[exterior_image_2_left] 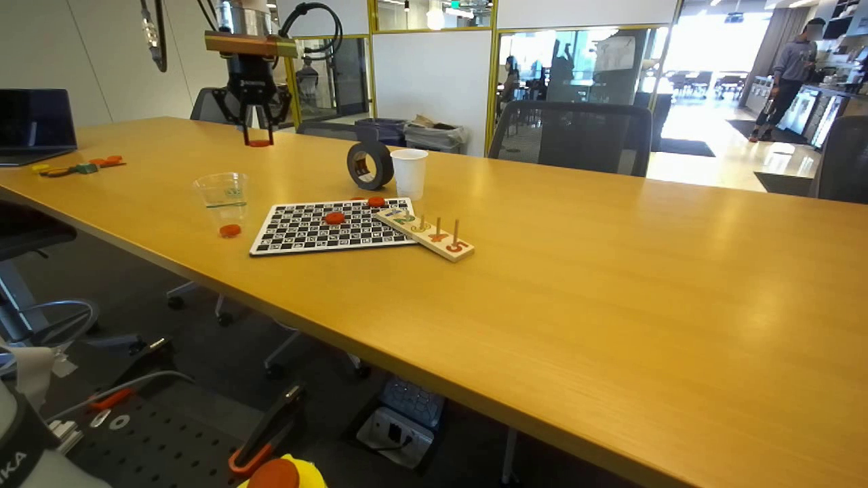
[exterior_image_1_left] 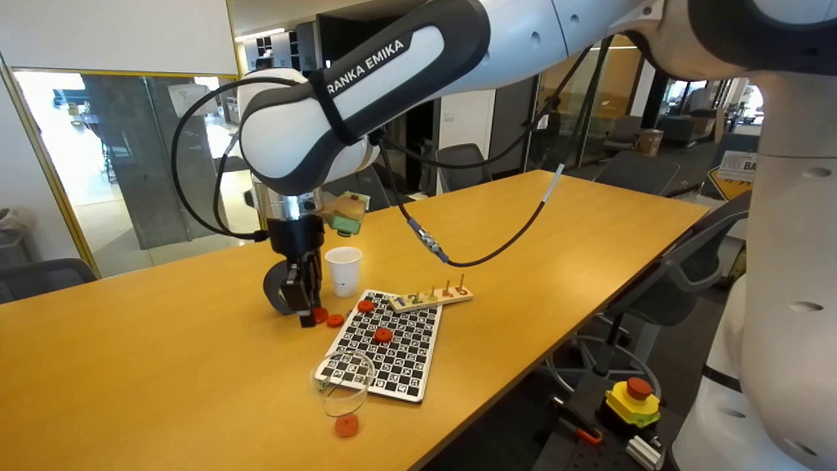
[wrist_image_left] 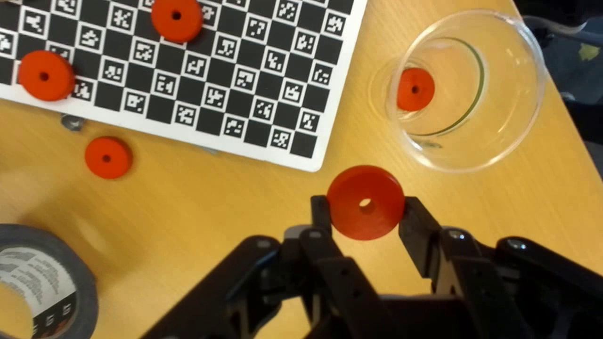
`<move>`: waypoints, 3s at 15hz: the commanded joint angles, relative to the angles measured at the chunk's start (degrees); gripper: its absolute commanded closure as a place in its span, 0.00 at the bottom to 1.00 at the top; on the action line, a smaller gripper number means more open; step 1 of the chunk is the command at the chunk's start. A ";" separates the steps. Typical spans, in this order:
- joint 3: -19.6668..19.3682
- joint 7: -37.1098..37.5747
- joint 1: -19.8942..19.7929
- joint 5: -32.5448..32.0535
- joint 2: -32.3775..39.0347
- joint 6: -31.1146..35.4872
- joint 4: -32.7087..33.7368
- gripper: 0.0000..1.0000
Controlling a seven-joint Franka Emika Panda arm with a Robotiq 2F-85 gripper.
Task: Pick up the orange tokens from the table and put them in the colourless cup. Pick up the blue token and put it in the white cup.
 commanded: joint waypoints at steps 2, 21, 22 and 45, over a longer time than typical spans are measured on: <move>0.40 -4.08 0.82 3.42 -4.92 1.82 -7.38 0.79; 0.27 -8.92 2.52 7.05 -7.46 4.80 -13.60 0.32; 0.05 -8.09 2.44 6.79 -7.48 5.27 -13.64 0.29; -10.79 19.73 0.89 -11.88 11.69 18.41 2.89 0.00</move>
